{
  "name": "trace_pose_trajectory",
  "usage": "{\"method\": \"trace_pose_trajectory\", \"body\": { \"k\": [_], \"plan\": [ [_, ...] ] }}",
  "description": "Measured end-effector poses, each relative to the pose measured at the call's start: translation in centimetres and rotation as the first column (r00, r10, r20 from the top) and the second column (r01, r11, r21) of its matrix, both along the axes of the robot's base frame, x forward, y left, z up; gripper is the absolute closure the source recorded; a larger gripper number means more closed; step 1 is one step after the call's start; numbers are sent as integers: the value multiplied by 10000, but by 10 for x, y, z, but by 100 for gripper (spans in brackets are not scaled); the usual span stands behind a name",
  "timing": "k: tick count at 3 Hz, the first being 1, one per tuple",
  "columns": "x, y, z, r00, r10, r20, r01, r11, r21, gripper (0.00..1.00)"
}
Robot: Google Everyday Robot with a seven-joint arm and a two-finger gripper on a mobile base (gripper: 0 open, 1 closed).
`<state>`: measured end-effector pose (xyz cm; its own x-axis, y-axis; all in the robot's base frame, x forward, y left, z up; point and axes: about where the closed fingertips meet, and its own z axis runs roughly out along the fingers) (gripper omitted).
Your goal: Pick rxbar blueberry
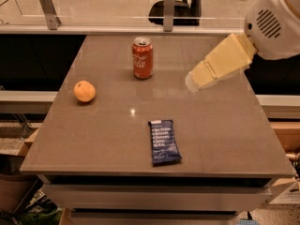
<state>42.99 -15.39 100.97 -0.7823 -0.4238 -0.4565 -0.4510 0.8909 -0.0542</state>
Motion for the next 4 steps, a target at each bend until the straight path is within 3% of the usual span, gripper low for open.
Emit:
{"method": "trace_pose_trajectory", "body": {
  "k": [1,2,3,4],
  "plan": [
    [5,5,-8,9879,-1172,-1019,1192,9928,134,0],
    [9,10,-18,9502,-2504,-1854,2588,9657,222,0],
    [6,19,-27,8954,-3747,-2407,3865,9223,22,0],
    [6,39,-44,8442,-4617,-2724,4745,8800,-210,0]
  ]
}}
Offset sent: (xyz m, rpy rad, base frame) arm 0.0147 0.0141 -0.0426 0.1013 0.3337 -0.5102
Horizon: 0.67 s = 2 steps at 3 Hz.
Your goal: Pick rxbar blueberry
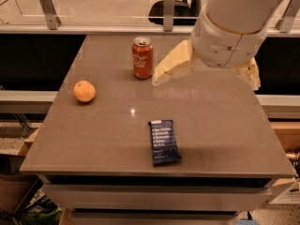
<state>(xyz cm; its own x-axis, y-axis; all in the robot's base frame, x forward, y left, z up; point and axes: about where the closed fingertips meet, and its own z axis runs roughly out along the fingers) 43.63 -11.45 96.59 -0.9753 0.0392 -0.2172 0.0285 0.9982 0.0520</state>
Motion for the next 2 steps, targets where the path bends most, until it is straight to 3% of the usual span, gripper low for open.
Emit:
{"method": "trace_pose_trajectory", "body": {
  "k": [2],
  "plan": [
    [6,33,-39,9969,-776,-93,775,9970,-32,0]
  ]
}}
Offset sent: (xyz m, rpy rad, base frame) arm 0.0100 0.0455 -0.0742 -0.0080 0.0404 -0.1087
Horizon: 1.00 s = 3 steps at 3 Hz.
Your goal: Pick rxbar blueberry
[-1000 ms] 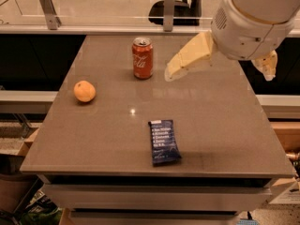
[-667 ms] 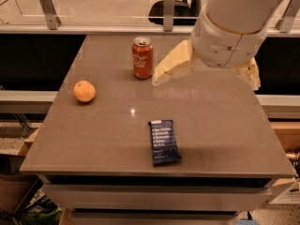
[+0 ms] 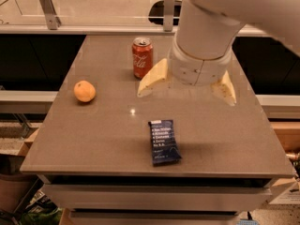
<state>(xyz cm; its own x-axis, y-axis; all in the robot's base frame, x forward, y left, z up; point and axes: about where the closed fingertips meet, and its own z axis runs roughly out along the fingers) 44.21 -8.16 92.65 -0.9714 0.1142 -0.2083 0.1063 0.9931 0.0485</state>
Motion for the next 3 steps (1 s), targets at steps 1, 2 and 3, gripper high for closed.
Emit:
{"method": "trace_pose_trajectory", "body": {
  "k": [1,2,3],
  "plan": [
    [0,6,-25,9992,181,366,-182,9998,21,0],
    [0,8,-50,9920,680,1067,-691,9976,69,0],
    [3,10,-67,9800,1231,1565,-1265,9919,121,0]
  ]
}}
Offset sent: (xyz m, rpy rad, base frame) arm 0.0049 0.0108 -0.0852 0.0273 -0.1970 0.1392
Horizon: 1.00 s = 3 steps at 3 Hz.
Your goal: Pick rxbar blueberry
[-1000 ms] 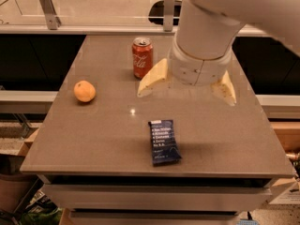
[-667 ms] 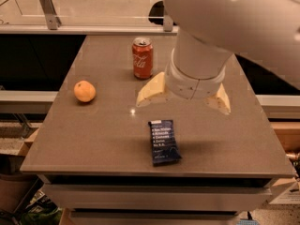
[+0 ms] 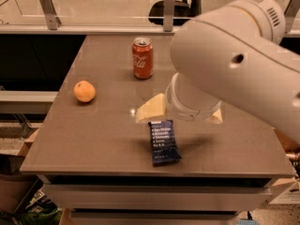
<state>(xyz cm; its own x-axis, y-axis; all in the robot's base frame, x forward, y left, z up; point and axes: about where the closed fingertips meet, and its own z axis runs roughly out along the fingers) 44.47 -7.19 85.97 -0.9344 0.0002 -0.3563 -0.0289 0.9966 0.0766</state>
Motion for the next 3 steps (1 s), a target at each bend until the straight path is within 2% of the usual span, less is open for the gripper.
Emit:
{"method": "trace_pose_trajectory", "body": {
  "k": [1,2,3],
  "plan": [
    [7,6,-10,9959,893,133,-893,9960,65,0],
    [11,17,-11,9811,1932,-8,-1932,9811,87,0],
    [6,27,-10,9577,2834,-503,-2826,9590,232,0]
  ]
}}
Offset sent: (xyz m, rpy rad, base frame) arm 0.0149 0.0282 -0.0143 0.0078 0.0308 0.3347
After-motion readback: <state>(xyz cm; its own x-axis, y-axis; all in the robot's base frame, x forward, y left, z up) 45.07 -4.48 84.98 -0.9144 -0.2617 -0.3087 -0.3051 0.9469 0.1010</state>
